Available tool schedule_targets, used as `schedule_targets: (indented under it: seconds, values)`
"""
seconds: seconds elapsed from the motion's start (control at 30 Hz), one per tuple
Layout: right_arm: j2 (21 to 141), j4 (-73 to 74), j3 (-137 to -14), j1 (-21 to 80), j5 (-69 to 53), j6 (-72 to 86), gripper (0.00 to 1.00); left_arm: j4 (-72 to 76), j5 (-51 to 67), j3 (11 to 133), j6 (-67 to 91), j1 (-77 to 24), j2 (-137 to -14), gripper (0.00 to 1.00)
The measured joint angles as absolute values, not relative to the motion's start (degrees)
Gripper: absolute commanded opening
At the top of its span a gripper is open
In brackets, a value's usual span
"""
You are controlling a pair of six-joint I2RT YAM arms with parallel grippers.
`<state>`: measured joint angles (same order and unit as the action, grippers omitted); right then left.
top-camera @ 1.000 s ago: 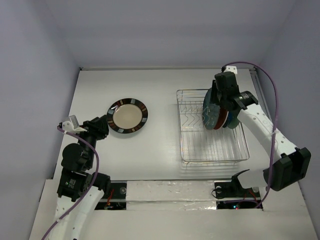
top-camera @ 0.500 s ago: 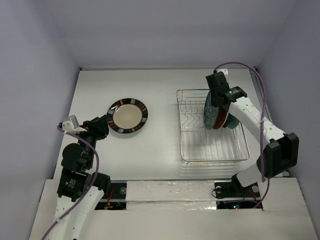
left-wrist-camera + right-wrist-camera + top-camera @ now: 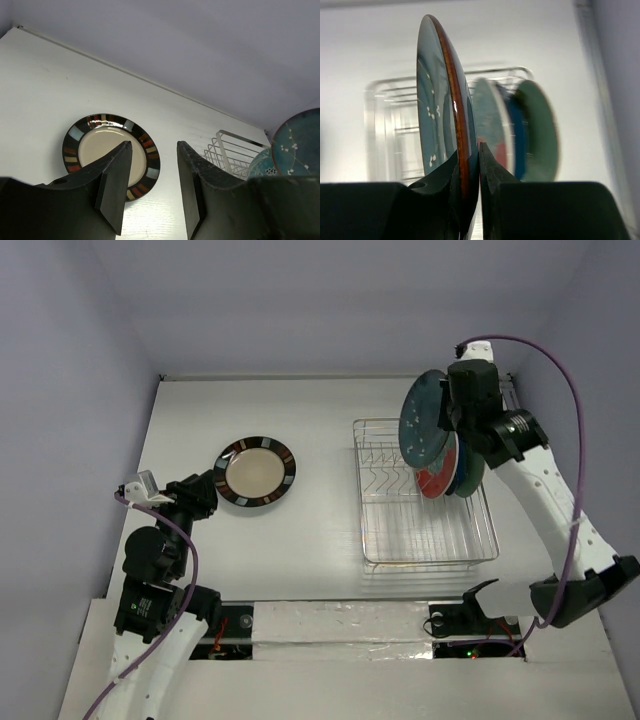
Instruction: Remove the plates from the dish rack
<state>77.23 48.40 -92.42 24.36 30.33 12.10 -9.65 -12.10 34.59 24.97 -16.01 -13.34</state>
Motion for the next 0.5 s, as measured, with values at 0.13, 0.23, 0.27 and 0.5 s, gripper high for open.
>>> schedule_targets:
  seconds: [0.13,0.23,0.27,0.5]
  values:
    - [73.1,43.8,-90.4,27.4,22.1,17.5,0.0,-9.6,-12.1,34.6,25.0,-16.0,-13.4,0.38]
    - [73.7,37.0,-86.9,31.5,17.5,22.9,0.0,-9.6,-12.1,34.6,25.0,-16.0,-13.5,0.38]
    - [75.4,34.5,-86.0,32.8,16.2,24.9,0.0,-9.6,-12.1,34.6,25.0,-16.0,-13.7,0.38]
    - [94.6,15.4,-82.1,39.2,4.8,39.4,0.0,-9.4,-12.1,34.6,25.0,-16.0,-14.7,0.38]
